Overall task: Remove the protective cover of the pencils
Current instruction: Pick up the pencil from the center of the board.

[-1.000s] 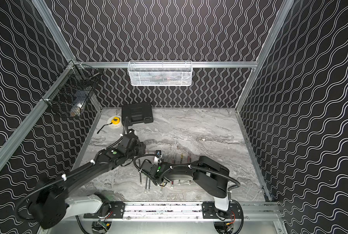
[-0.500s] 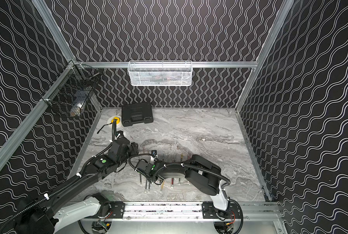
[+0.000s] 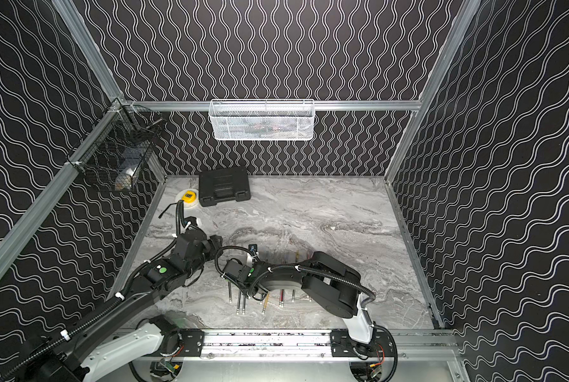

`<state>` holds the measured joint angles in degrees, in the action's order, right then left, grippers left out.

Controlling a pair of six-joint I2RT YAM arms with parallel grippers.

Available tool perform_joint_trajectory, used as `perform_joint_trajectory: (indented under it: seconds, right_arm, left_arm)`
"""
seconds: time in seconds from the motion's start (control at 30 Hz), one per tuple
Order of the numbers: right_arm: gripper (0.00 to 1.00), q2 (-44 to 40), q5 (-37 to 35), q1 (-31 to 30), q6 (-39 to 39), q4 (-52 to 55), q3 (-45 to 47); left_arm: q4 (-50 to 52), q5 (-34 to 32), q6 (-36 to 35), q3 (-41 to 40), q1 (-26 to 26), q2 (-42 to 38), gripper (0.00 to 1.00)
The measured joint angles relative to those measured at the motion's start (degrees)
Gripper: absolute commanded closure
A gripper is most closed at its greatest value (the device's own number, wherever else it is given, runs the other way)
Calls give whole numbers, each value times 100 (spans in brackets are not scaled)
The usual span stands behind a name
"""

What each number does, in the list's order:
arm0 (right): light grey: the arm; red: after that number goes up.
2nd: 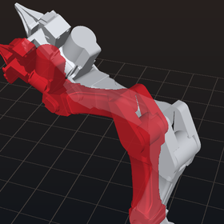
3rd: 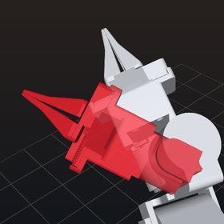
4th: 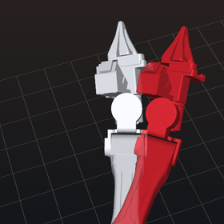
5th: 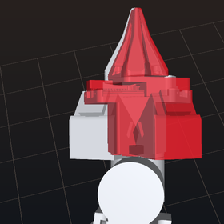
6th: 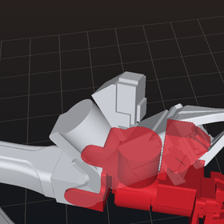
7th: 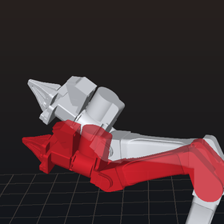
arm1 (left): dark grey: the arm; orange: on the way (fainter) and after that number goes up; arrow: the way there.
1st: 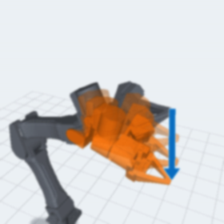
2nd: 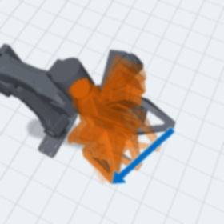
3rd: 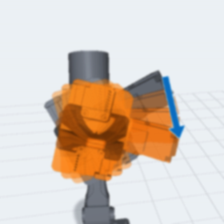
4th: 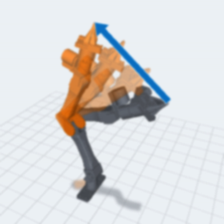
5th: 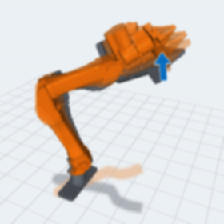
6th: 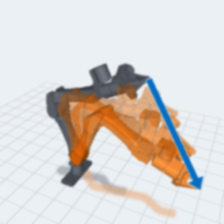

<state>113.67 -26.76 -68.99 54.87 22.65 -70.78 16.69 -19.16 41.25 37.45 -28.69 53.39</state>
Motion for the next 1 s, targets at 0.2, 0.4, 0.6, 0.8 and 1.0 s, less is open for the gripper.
perform_joint_trajectory:
  seconds: [0.2,0.4,0.6,0.8,1.0]
  right_arm:
    - [100,-490,76,-9,33,-2,426]
    - [100,-1113,66,-197,-50,-323,935]
    - [100,-1705,-61,-365,-98,-798,1429]
    - [100,-2575,-181,-525,-271,-1578,2306]
    - [100,-3351,-232,-702,-649,-2673,3167]
  left_arm:
    - [-166,59,63,-214,-2,-321,39]
    - [-411,168,66,-494,0,-824,36]
    - [-767,407,57,-752,-2,-1080,28]
    - [-1469,1534,-98,-632,-4,-308,30]
    - [-2566,2688,-42,-1023,-4,63,26]
